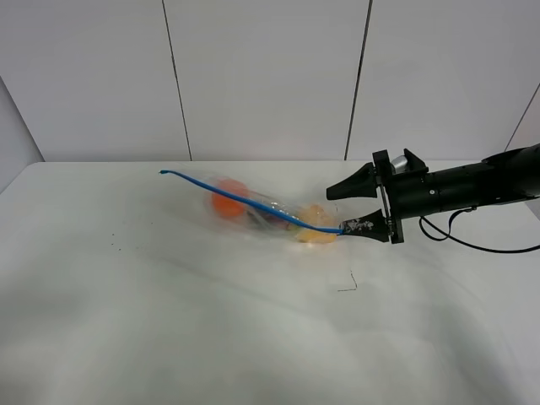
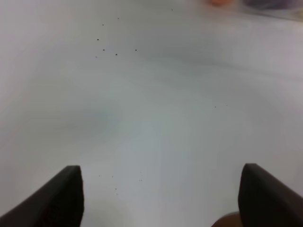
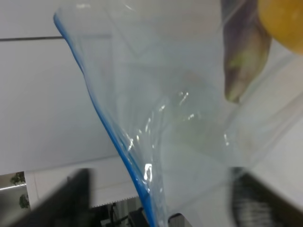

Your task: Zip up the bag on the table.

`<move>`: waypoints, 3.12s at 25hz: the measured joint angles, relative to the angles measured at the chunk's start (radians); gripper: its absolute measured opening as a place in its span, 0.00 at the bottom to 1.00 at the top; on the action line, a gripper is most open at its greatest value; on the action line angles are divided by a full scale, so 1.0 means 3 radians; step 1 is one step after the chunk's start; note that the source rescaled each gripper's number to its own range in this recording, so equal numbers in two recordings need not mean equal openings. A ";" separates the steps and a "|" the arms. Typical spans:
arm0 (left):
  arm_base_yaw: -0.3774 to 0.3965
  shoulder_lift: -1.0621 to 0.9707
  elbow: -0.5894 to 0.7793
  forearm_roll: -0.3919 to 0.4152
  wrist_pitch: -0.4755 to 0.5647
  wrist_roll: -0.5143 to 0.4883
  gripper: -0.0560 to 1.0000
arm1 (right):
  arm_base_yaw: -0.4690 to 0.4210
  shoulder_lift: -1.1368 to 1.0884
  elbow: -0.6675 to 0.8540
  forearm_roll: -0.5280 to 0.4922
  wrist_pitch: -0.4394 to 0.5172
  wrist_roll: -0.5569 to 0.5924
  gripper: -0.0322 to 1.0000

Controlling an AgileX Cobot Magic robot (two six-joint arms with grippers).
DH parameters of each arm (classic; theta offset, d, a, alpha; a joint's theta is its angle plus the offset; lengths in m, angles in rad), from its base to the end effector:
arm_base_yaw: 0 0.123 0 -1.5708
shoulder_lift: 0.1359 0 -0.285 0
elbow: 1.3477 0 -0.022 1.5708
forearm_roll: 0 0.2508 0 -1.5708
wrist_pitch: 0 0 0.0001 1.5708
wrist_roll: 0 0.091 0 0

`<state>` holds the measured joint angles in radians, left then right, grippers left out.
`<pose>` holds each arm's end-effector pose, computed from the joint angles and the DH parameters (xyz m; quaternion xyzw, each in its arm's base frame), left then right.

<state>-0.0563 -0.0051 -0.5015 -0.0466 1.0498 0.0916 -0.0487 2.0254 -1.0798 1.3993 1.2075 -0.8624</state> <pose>-0.0056 -0.0034 0.2786 0.0635 0.8460 -0.0139 0.5292 0.3530 0.0667 0.1504 0.0457 0.8274 0.5562 0.0637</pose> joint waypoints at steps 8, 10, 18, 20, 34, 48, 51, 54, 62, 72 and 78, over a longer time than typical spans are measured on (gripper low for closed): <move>0.0000 0.0000 0.0000 0.0000 0.0000 0.0000 0.94 | 0.0003 0.0000 -0.0750 -0.1560 -0.0092 0.1067 1.00; 0.0000 0.0000 0.0000 0.0000 0.0000 0.0000 0.94 | 0.0023 0.0000 -0.1000 -0.2129 -0.0157 0.1393 1.00; 0.0000 0.0000 0.0000 0.0000 0.0000 0.0000 0.94 | 0.0165 0.0000 -0.1616 -0.3926 -0.0098 0.2321 1.00; 0.0000 0.0000 0.0000 0.0000 0.0000 0.0000 0.94 | 0.0165 0.0000 -0.1627 -0.4081 -0.0028 0.2379 1.00; 0.0000 0.0000 0.0008 0.0000 0.0003 0.0000 0.94 | 0.0165 -0.0646 -0.1088 -0.4183 0.0024 0.2404 1.00; 0.0000 0.0000 0.0018 0.0000 0.0008 0.0000 0.94 | 0.0165 -0.2616 0.0877 -0.4189 -0.0028 0.2415 1.00; 0.0000 0.0000 0.0018 0.0000 0.0008 0.0000 0.94 | 0.0165 -0.3131 0.1319 -0.4190 -0.0254 0.2415 1.00; 0.0000 0.0000 0.0018 0.0000 0.0008 0.0000 0.94 | 0.0165 -0.3698 0.1656 -0.4190 -0.0445 0.2415 1.00; 0.0000 0.0000 0.0018 0.0000 0.0008 0.0000 0.94 | 0.0165 -0.5222 0.1908 -0.4190 -0.0581 0.2415 1.00; 0.0000 0.0000 0.0018 0.0000 0.0008 0.0000 0.94 | 0.0165 -0.6499 0.1928 -0.4190 -0.0582 0.2415 1.00; 0.0000 0.0000 0.0018 0.0000 0.0008 0.0000 0.94 | 0.0165 -0.6762 0.1928 -0.4180 -0.0578 0.2415 1.00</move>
<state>-0.0563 -0.0051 -0.4961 -0.0466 1.0522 0.0916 0.0007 -0.0032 -0.5015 0.1454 1.0339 -0.1378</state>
